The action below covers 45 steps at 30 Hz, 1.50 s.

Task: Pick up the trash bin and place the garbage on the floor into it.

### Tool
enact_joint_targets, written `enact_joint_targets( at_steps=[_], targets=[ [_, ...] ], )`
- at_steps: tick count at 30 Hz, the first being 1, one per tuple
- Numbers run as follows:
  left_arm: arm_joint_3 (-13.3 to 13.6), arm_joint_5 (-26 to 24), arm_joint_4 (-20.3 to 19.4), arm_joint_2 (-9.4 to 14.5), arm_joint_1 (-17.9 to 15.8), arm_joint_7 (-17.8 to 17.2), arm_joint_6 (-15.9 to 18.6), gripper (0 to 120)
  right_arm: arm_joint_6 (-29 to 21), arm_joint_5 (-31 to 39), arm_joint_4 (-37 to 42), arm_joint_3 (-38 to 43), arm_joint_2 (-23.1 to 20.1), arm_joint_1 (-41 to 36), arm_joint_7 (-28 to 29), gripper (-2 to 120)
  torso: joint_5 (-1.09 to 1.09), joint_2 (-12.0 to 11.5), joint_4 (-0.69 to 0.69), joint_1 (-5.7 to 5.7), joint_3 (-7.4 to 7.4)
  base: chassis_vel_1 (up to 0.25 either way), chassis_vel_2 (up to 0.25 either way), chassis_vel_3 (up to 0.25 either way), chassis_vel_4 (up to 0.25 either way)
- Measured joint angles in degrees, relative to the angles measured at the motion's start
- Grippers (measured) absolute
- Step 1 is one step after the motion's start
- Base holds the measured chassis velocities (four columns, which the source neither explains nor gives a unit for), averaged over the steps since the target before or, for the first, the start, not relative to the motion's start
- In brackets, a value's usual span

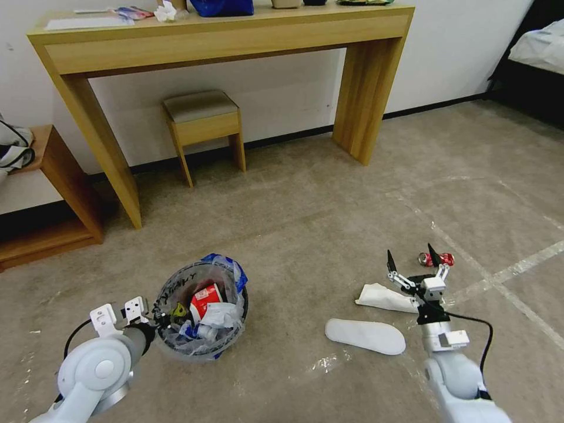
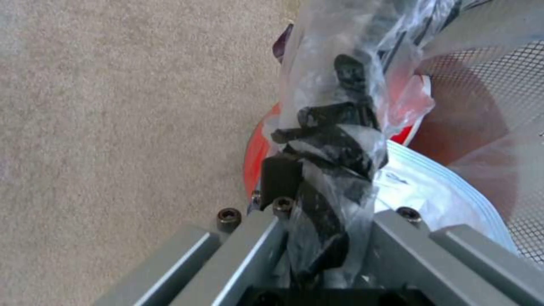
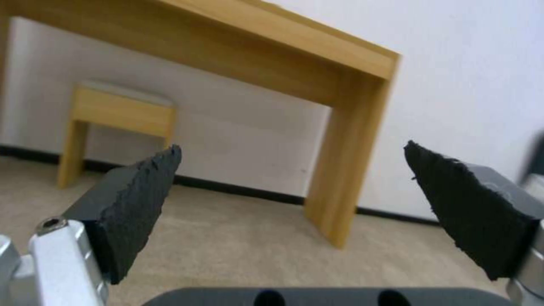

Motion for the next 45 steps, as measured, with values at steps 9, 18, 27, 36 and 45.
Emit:
enact_joint_targets(
  at_steps=[9, 18, 27, 36, 45],
  targets=[
    [-0.31, 0.12, -0.02, -0.23, 0.22, 0.11, 0.0, 0, 0.0, 6.85, -8.4, -12.11, -16.6, 13.35, -16.7, 100, -0.03, 0.0, -0.01, 0.0, 0.0, 0.0, 0.0, 0.0, 0.0],
    [-0.64, 0.0, -0.36, -0.34, 0.44, 0.3, 0.05, 0, -0.88, 8.67, -20.17, -28.46, -24.49, 29.3, -39.41, 100, -0.04, 0.0, 0.0, 0.0, 0.01, 0.0, 0.0, 0.0, 0.0],
    [-0.73, 0.48, -0.76, -0.76, 1.21, 0.57, 0.07, 0, -1.57, 3.85, -32.57, -41.91, -23.31, 39.15, -52.91, 100, -0.03, 0.0, 0.0, 0.0, 0.01, 0.0, 0.0, 0.0, 0.0],
    [-1.07, 0.72, -1.29, -0.35, 1.65, 0.59, 0.06, 0, -1.41, -0.92, -40.22, -45.42, -21.26, 41.61, -57.12, 100, -0.02, 0.0, 0.0, 0.0, 0.0, 0.0, 0.0, 0.0, 0.0],
    [-0.79, 1.08, -1.37, -0.65, 1.97, 0.56, 0.05, 0, -2.26, -2.75, -46.73, -46.59, -18.68, 42.58, -60.82, 100, -0.02, 0.0, 0.01, 0.01, 0.0, 0.0, 0.0, 0.0, 0.0]
  ],
)
